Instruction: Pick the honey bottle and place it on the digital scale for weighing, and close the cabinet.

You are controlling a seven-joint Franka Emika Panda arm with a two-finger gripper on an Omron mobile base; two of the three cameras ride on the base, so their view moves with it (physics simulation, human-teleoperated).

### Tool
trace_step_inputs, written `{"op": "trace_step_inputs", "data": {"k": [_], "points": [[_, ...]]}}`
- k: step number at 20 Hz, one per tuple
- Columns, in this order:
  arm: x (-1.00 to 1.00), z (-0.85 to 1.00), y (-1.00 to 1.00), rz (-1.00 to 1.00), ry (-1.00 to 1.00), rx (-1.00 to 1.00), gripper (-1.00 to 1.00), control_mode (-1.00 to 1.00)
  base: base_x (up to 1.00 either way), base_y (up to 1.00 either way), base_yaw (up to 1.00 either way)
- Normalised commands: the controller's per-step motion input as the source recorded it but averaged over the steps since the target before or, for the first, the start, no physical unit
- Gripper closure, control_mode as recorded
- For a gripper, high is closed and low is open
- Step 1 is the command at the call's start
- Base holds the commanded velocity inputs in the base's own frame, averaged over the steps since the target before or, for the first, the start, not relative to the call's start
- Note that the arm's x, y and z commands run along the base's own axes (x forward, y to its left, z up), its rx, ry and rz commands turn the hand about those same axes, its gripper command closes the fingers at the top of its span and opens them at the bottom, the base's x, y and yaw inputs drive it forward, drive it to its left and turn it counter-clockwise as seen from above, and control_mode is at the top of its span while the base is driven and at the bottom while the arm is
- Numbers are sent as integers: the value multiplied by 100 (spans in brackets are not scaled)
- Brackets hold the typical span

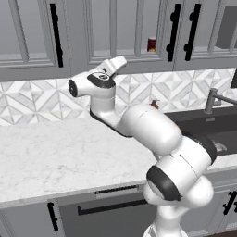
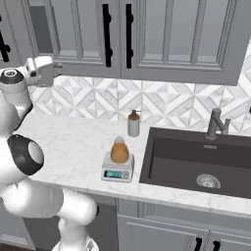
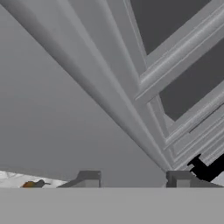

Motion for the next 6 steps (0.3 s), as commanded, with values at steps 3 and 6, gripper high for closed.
{"op": "trace_step_inputs", "data": {"k": [3,6], "points": [[74,-2,-95,50,-3,8,-100,-100,0,0,0],[69,-20,-100,48,-15,11,-100,-100,0,0,0]]}}
